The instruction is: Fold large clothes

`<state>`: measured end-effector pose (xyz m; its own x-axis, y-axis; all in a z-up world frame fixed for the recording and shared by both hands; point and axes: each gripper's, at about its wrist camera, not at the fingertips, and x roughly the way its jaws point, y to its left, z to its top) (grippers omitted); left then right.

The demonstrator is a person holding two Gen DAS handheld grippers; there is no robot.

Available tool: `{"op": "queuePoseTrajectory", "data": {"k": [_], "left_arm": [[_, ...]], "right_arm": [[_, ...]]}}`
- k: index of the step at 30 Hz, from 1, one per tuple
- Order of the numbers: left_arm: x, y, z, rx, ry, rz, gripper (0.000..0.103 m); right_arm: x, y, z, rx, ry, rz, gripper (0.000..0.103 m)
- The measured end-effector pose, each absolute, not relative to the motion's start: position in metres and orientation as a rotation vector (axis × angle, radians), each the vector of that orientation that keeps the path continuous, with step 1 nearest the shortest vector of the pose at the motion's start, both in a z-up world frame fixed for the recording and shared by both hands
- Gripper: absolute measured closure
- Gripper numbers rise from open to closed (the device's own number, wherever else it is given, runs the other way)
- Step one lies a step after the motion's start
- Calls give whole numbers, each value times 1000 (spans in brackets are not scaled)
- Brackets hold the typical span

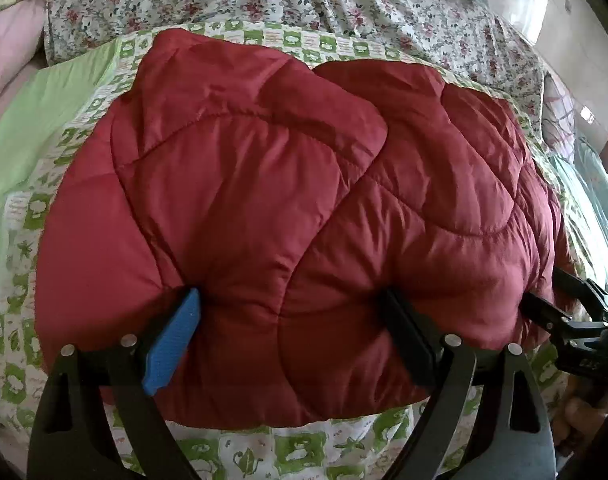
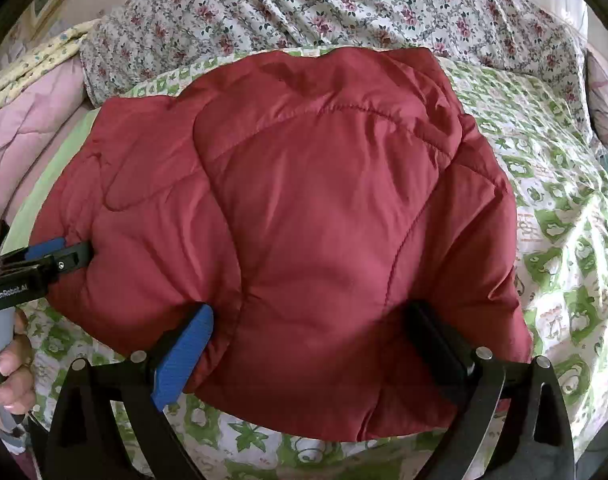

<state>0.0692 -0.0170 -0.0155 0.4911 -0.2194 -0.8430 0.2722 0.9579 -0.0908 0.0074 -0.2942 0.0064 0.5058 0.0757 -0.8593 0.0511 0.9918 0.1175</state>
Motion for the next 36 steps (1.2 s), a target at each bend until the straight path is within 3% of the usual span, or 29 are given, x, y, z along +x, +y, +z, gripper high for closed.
{"op": "queuePoseTrajectory", "data": {"k": [6, 12, 19, 26, 36], "left_arm": [[68, -9, 9, 70, 971, -262, 13], [94, 3, 22, 57, 945, -213, 13], [116, -5, -1, 104, 989, -164, 12], [123, -12, -8, 139, 988, -155, 11], [134, -15, -15, 153, 990, -145, 6]], "right_arm": [[7, -288, 39, 127, 938, 49, 6], [43, -288, 34, 139, 967, 71, 11], [70, -305, 13, 132, 1020, 10, 12], [83, -316, 0, 158, 1012, -11, 7], [85, -323, 5, 188, 1001, -12, 6]]}}
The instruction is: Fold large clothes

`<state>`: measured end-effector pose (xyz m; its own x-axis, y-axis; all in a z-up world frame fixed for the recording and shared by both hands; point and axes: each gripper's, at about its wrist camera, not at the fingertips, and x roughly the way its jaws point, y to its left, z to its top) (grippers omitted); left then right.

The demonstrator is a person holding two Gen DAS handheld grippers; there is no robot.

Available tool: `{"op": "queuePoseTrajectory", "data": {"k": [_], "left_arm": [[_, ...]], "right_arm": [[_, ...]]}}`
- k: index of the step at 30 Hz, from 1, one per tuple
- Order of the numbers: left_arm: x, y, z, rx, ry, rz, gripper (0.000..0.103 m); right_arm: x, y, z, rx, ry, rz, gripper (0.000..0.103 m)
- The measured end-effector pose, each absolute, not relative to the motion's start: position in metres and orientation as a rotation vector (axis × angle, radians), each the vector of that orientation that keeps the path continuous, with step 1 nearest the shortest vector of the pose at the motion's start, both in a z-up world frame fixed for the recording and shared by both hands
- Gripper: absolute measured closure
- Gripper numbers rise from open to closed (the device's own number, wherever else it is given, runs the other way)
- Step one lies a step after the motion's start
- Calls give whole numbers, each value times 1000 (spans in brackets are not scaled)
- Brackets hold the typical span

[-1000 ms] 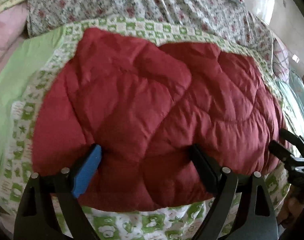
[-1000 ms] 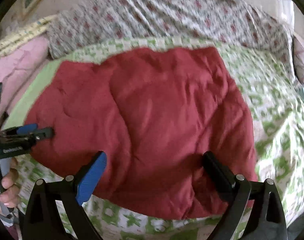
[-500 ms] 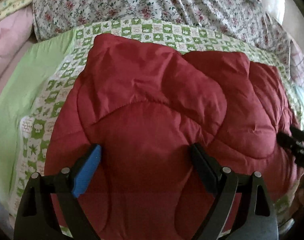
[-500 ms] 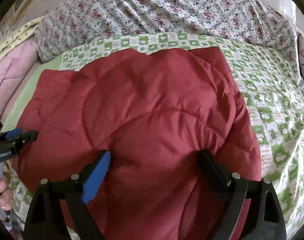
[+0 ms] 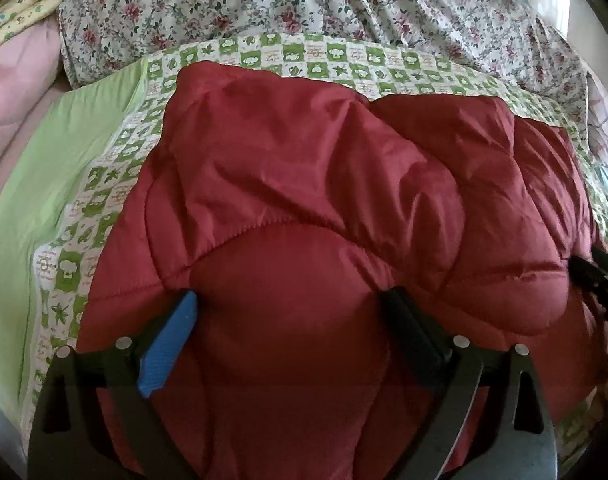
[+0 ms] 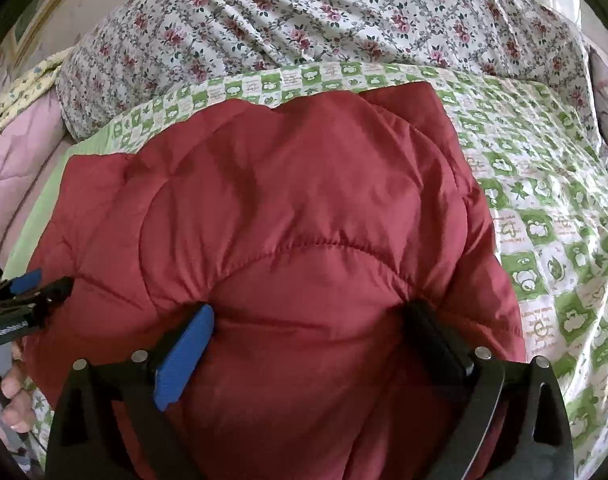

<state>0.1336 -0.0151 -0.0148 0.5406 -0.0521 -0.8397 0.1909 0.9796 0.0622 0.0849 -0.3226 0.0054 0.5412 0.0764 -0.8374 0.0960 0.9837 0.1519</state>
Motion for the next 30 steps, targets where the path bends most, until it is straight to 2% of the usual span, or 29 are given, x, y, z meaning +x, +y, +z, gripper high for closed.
{"op": "queuePoseTrajectory", "data": {"k": [3, 7, 16, 24, 28, 30], "left_arm": [[135, -15, -17, 154, 991, -145, 6], [135, -15, -17, 155, 987, -145, 6], [134, -16, -16, 153, 989, -142, 6], [113, -7, 5, 115, 985, -182, 6], [121, -8, -7, 120, 1008, -186, 6], [130, -9, -13, 107, 1014, -192, 2]], "right_arm": [[75, -318, 26, 176, 954, -20, 12], [69, -308, 42, 163, 910, 24, 12], [94, -301, 1, 98, 1018, 15, 11], [98, -311, -6, 126, 1019, 11, 10], [98, -311, -6, 129, 1022, 13, 10], [99, -310, -6, 131, 1023, 14, 10]]}}
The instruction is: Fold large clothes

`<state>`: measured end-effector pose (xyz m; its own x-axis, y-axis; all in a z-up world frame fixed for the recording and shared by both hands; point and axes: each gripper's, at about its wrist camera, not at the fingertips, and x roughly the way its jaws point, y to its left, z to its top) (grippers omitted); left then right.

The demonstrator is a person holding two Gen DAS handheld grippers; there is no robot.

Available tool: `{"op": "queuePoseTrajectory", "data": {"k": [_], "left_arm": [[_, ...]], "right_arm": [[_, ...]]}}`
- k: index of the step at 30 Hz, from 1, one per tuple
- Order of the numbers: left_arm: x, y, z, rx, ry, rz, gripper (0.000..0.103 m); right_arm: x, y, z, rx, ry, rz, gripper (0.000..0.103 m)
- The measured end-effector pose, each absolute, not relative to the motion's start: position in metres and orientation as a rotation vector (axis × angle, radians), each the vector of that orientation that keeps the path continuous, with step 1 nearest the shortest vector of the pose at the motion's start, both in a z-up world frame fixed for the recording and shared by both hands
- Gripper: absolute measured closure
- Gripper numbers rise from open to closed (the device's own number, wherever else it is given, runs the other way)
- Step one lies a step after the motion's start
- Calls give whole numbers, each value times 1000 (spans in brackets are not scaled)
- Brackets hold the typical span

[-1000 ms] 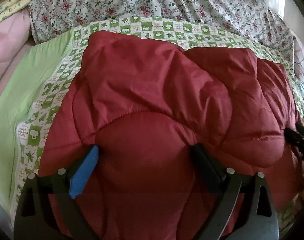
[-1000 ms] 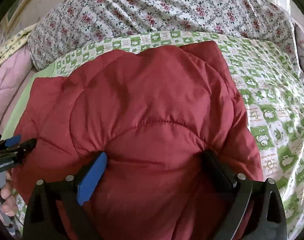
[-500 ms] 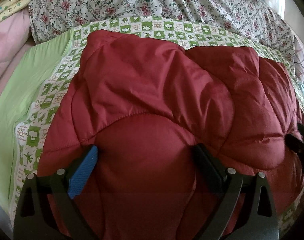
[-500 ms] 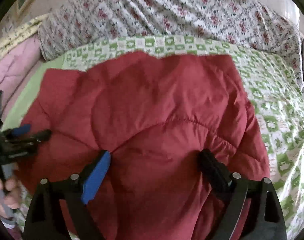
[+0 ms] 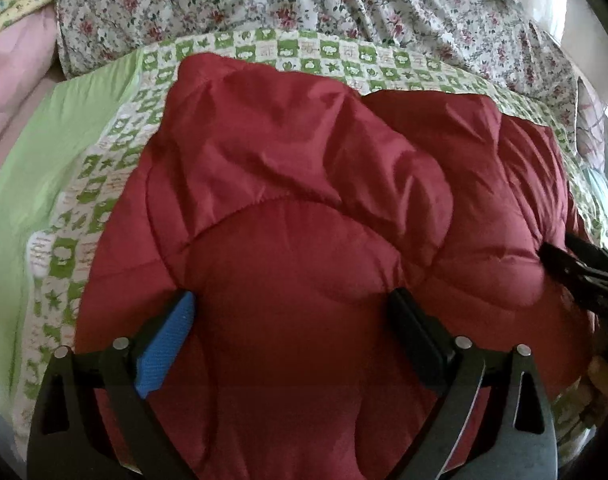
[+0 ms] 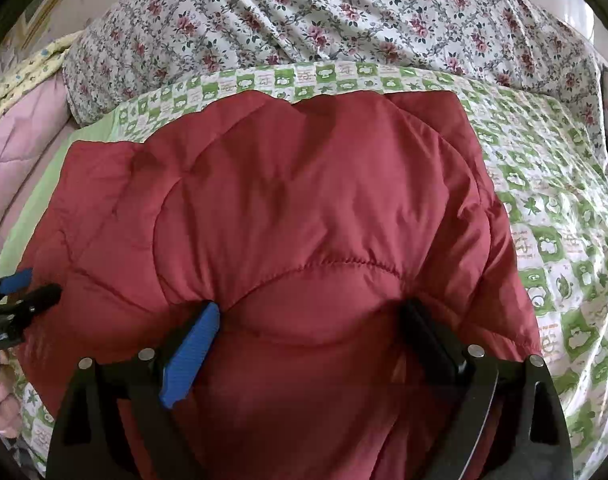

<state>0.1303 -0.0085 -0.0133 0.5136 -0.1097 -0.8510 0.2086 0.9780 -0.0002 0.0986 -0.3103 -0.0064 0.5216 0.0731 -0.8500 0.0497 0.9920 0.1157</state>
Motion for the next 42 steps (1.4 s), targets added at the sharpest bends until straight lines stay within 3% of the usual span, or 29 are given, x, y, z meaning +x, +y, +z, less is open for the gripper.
{"op": "queuePoseTrajectory", "data": {"k": [4, 6, 13, 26, 32, 42], "left_arm": [[140, -9, -18, 97, 1039, -191, 0], [139, -10, -17, 98, 1038, -192, 0], [139, -9, -18, 100, 1032, -193, 0], [129, -8, -7, 96, 1025, -192, 0], [95, 6, 10, 61, 997, -212, 0], [96, 6, -5, 80, 1024, -189, 0]], "right_arm": [[94, -313, 9, 175, 1010, 17, 12], [87, -314, 25, 194, 968, 21, 19], [99, -320, -9, 173, 1023, 15, 14], [100, -320, -6, 171, 1029, 8, 14], [89, -317, 8, 187, 1005, -2, 14], [33, -302, 44, 181, 952, 58, 14]]}}
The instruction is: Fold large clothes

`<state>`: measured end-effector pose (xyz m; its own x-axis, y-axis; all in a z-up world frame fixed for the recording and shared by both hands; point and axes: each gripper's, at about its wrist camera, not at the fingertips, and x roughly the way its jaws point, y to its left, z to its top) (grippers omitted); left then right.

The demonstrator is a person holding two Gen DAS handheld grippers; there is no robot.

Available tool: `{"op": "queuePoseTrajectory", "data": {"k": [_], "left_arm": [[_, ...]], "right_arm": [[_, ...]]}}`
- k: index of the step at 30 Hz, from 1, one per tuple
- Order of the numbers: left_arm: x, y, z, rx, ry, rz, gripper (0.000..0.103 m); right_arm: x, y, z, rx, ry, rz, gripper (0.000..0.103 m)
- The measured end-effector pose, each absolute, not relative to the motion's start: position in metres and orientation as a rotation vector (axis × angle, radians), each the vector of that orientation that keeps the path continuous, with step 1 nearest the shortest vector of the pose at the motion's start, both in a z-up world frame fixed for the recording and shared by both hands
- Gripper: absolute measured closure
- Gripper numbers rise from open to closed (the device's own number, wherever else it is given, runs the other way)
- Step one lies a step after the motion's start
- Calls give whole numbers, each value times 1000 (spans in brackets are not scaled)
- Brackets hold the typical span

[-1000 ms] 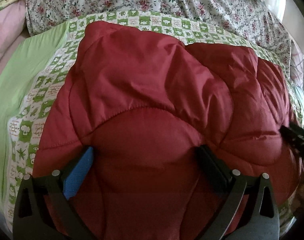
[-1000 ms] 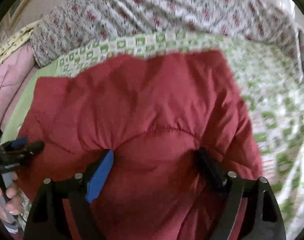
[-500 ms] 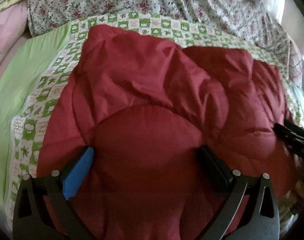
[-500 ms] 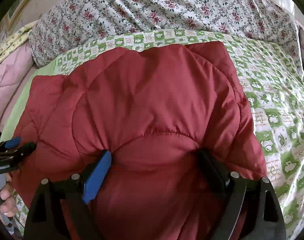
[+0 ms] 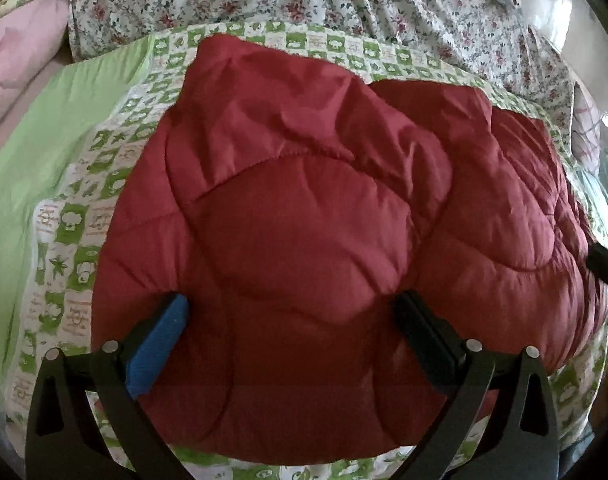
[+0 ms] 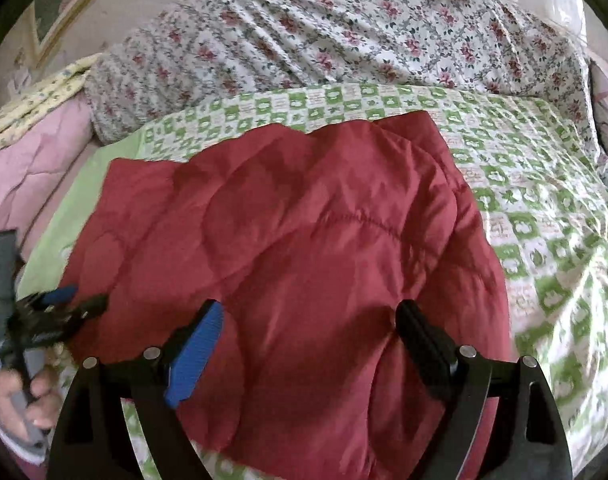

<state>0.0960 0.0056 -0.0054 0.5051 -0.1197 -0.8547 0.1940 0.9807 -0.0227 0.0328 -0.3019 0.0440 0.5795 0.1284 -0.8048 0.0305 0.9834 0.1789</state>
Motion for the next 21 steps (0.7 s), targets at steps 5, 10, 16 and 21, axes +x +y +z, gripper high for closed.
{"op": "queuePoseTrajectory", "data": {"k": [5, 10, 16, 21], "left_arm": [[74, 7, 7, 83, 1013, -220, 0], [34, 11, 6, 109, 1038, -245, 0], [-8, 7, -8, 210, 1083, -195, 0], [-33, -5, -4, 309, 1079, -206, 0]], "right_arm": [[2, -292, 56, 150, 951, 113, 13], [-32, -281, 55, 140, 976, 160, 13], [-64, -272, 37, 136, 1050, 188, 12], [-81, -267, 33, 113, 1099, 212, 12]]}}
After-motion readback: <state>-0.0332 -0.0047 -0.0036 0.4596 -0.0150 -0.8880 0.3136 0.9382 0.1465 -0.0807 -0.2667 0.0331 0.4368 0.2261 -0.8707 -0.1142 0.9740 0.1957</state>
